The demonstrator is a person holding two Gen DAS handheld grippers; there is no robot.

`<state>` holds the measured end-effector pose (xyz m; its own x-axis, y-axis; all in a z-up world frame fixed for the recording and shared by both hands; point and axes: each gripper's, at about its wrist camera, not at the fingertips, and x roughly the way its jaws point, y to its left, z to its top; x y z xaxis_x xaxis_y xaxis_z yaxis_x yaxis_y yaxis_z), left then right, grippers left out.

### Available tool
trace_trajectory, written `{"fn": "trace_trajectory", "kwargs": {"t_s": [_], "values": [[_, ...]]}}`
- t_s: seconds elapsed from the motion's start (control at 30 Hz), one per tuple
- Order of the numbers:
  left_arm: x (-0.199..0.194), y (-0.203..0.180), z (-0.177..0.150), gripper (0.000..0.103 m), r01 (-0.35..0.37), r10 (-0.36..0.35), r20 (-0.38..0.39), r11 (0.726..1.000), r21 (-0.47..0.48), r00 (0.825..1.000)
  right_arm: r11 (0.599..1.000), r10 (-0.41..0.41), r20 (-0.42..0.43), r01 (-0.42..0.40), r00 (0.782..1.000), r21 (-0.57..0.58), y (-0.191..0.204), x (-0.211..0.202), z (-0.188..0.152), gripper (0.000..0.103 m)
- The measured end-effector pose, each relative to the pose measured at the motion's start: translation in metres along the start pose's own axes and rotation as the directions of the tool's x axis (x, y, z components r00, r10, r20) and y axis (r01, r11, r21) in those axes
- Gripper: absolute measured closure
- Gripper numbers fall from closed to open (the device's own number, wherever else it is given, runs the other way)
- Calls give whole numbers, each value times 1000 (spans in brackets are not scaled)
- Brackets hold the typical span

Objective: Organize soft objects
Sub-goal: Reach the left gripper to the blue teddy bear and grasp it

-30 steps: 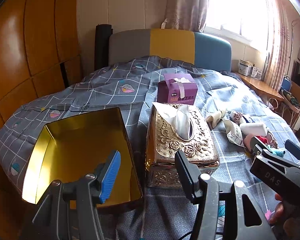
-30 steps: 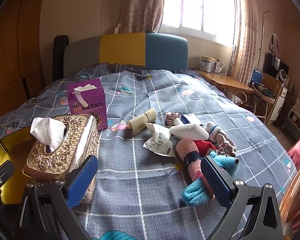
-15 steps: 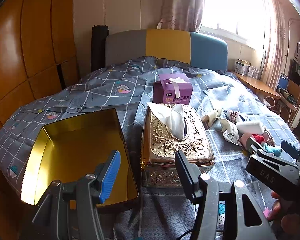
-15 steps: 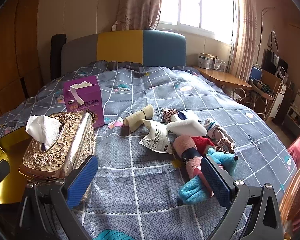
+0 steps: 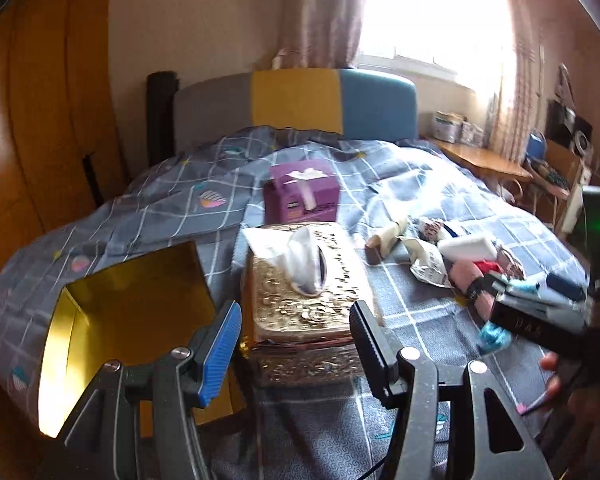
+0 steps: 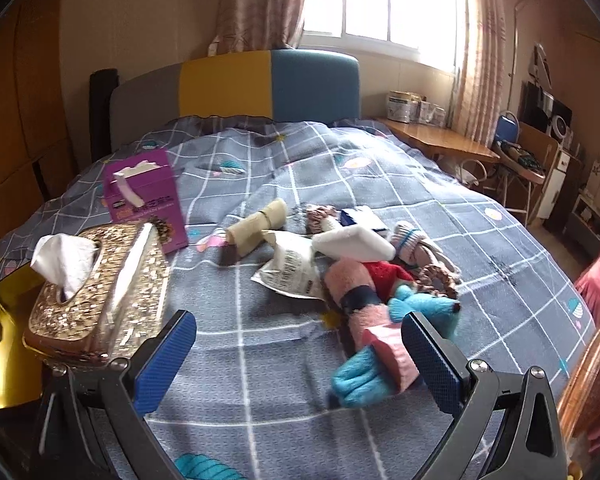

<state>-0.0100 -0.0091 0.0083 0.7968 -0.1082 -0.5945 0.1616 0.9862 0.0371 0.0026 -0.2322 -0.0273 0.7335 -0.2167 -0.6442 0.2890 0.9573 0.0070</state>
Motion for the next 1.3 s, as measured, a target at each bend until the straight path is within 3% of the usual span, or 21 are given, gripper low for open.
{"fn": "trace_trajectory", "kwargs": {"t_s": [0.2, 0.3, 0.53, 0.67, 0.73, 0.87, 0.97, 1.13, 1.2, 1.23, 1.27, 1.3], "values": [[2, -35, 10, 46, 143, -143, -11, 980, 138, 990, 997, -17, -42, 20, 999, 71, -56, 7, 11, 0], [5, -60, 18, 34, 245, -244, -31, 946, 212, 969, 989, -6, -85, 18, 996, 147, -94, 11, 17, 0], [31, -119, 24, 30, 383, -357, -141, 877, 290, 923, 945, -44, -118, 79, 992, 316, -169, 9, 15, 0], [56, -151, 14, 30, 477, -412, -257, 829, 292, 874, 929, -56, -112, 93, 992, 359, -188, 8, 13, 0], [66, -171, 9, 30, 532, -444, -310, 786, 315, 841, 927, -61, -112, 98, 992, 362, -192, 8, 13, 0], [78, -212, 5, 30, 587, -473, -358, 721, 368, 805, 920, -55, -119, 97, 991, 381, -201, 10, 13, 0], [88, -239, 2, 30, 588, -464, -368, 698, 408, 806, 914, -60, -125, 105, 990, 393, -209, 12, 13, 0], [103, -284, 1, 30, 542, -414, -350, 666, 513, 840, 905, -68, -150, 124, 986, 407, -221, 19, 10, 0], [117, -299, -5, 31, 529, -374, -377, 652, 543, 848, 900, -68, -154, 127, 986, 416, -226, 21, 10, 0], [124, -303, -8, 36, 544, -376, -397, 644, 538, 837, 898, -69, -156, 129, 985, 420, -228, 22, 9, 0], [130, -305, -10, 55, 546, -366, -412, 644, 536, 835, 896, -75, -161, 138, 984, 422, -229, 23, 10, 1], [134, -305, -13, 66, 534, -351, -410, 648, 543, 842, 893, -106, -180, 173, 978, 415, -232, 25, 9, 0]]}}
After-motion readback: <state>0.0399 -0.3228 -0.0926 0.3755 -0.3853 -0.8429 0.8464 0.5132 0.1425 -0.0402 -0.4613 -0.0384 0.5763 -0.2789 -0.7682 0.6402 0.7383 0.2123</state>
